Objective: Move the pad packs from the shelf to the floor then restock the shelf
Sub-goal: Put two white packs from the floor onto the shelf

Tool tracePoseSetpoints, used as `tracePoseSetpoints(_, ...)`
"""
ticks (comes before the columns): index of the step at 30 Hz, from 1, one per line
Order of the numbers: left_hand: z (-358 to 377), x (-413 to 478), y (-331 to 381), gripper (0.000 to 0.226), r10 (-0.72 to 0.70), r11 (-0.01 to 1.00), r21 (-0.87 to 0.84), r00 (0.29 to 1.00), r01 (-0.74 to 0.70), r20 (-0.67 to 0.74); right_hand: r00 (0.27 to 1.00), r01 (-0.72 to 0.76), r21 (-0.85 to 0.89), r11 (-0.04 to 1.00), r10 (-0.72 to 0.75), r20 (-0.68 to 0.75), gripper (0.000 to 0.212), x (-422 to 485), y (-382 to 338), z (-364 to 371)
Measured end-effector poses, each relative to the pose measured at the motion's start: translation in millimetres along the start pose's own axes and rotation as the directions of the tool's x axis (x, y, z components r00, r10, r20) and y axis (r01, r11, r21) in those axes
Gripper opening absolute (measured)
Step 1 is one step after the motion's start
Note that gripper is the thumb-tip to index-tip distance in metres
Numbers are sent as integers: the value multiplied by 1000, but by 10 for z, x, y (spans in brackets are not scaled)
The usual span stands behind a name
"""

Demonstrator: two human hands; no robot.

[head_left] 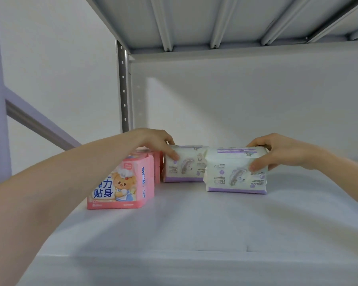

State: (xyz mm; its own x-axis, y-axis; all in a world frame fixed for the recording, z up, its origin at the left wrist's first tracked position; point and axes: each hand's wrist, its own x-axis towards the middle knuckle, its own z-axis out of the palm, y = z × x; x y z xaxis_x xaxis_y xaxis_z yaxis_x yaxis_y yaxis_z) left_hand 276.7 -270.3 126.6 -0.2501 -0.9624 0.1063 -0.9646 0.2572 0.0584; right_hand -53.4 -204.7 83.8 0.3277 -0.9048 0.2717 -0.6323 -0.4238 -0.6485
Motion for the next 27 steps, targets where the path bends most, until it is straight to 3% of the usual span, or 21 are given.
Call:
tracePoseSetpoints(8,-131,-206,-12,83,2,998,-56,1000,-4,-23,998,-30,88,996,26,50,42,-2,-39,78)
tracePoseSetpoints(13,-314,-485,59,106,77,992,-112,989,-63,123,996,-53,188,981,40,75,47,32,-109,158)
tracePoseSetpoints(20,-292,-709,122,88,102,987,-139,979,-77,178,994,-50,261,964,23,104,56,150,-352,373)
tracePoseSetpoints(27,-179,-709,59,79,44,997,-64,996,-39,78,998,-12,248,969,-5,66,63,285,-530,609)
